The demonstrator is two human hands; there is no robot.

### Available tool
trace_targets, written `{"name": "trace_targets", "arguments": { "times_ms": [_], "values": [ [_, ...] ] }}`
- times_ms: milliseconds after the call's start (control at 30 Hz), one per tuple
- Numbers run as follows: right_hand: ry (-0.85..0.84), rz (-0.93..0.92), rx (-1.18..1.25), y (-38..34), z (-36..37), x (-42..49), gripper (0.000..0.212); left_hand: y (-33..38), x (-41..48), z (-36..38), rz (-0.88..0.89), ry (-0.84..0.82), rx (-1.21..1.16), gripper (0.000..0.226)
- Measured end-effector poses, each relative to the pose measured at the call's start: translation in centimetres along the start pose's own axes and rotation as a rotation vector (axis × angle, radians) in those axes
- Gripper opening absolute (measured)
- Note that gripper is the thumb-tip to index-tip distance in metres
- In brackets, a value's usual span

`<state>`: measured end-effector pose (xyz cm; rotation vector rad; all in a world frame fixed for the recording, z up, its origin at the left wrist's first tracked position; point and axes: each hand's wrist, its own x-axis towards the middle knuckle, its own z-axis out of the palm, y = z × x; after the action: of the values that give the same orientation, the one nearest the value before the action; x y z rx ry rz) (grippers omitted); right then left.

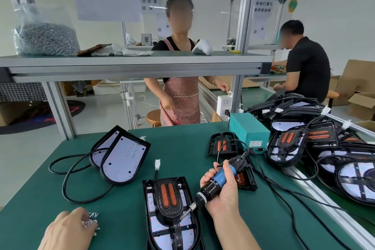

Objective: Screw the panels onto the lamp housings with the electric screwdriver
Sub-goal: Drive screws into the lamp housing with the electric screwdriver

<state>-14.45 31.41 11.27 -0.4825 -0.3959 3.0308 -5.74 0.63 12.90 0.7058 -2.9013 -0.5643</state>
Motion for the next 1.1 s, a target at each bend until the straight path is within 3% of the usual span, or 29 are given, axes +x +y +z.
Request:
{"name": "trace_targets", "arguments": {
  "times_ms": [100, 267, 767, 933, 1100],
  "values": [
    [0.006, 0.002, 0.002, -0.1, 0.0, -0.1, 0.036, -0.3, 0.3, 0.6, 0.015, 0.049, -0.017, 0.008],
    [0.007, 0.01, 0.014, -0.1, 0.0, -0.1, 0.035, -1.0, 1.4, 1.6, 0.033, 0.101, -0.1, 0.027],
    [0.016, 0.019, -0.003, -0.1, 0.1, -0.1, 0.031, -0.9, 1.5, 2.5, -0.028, 0.289, -0.203, 0.037],
    [0.005, 0.021, 0.003, -0.1, 0.1, -0.1, 0.033, 1.4, -0.4, 1.2, -0.072, 0.352, -0.326, 0.03],
    [-0.013, 0.029, 0.019, 0.0, 0.2, -0.2, 0.034, 5.6, -2.8, -0.4, 0.081, 0.183, -0.648, 0.038]
  ]
}}
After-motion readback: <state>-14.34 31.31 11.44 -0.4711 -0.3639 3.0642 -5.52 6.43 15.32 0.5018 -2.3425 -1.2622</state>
